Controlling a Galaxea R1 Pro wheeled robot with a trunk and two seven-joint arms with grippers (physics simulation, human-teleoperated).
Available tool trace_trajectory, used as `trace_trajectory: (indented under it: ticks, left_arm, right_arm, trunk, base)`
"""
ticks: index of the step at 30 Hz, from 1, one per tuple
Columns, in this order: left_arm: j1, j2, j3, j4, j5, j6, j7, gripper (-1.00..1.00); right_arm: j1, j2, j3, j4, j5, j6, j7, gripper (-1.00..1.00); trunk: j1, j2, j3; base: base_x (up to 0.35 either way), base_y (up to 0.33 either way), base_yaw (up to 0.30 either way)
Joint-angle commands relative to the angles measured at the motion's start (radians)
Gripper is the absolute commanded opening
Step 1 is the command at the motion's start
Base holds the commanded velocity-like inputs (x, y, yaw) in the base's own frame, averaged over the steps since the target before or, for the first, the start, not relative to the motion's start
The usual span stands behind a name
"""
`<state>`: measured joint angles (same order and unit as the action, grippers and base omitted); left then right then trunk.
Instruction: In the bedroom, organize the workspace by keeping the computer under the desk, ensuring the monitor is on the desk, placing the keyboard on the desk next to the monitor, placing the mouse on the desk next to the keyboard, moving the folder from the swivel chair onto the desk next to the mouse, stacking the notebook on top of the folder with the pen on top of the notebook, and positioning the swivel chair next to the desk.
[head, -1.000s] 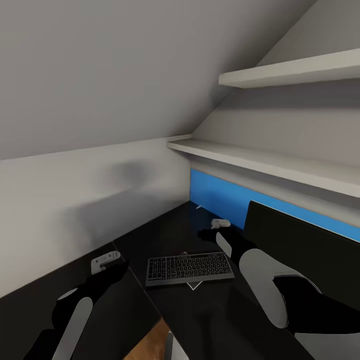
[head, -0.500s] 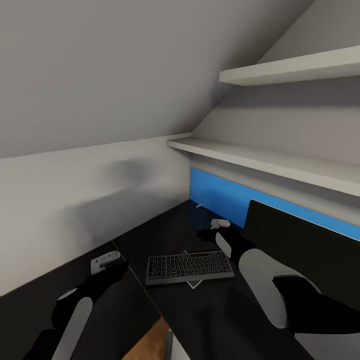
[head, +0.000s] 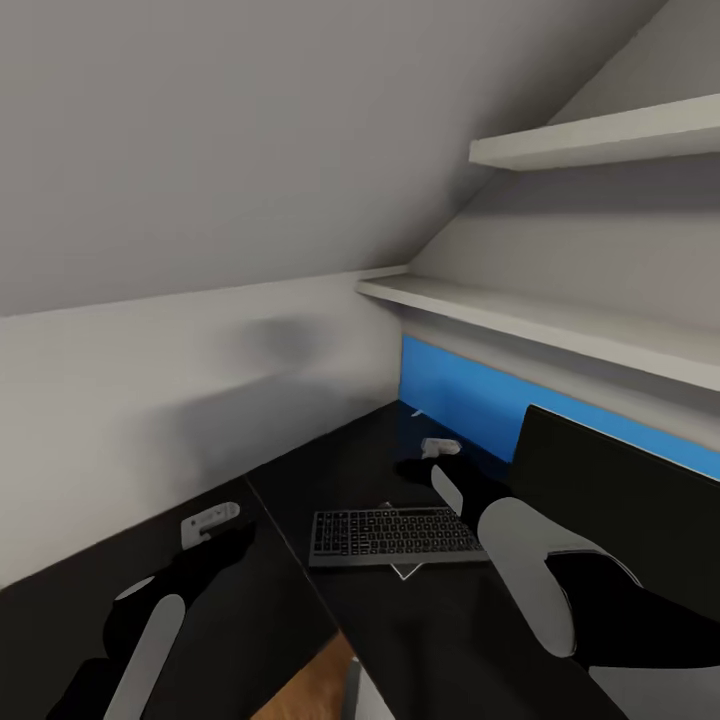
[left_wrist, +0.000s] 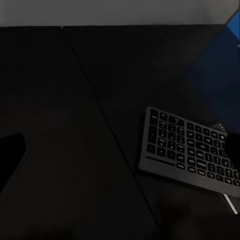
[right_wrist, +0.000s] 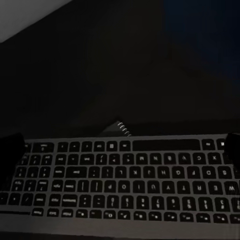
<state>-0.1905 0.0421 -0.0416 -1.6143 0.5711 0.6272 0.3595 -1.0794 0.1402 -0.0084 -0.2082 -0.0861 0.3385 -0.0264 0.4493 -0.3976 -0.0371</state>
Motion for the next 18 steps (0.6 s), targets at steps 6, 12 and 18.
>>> trace_trajectory:
  ticks: [6, 12, 18]
  left_arm:
    - [-0.001, 0.001, -0.003, -0.001, 0.007, 0.0, 0.01, 1.0]
    - [-0.001, 0.001, -0.003, -0.001, 0.008, 0.002, 0.01, 1.0]
    - [-0.001, 0.001, -0.003, -0.001, 0.009, 0.002, 0.01, 1.0]
  right_arm:
    - [0.0, -0.004, -0.001, -0.002, -0.006, 0.0, 0.0, 1.0]
    - [0.001, -0.005, 0.0, -0.003, -0.003, -0.001, 0.0, 1.0]
    - [0.001, -0.003, 0.001, -0.006, -0.004, 0.0, -0.003, 1.0]
  trunk:
    - [0.001, -0.002, -0.002]
    - [0.001, -0.002, -0.002]
    - [0.001, -0.002, -0.002]
  base:
    - [0.12, 0.0, 0.087]
    - [0.062, 0.0, 0.005]
    - [0.006, 0.0, 0.0]
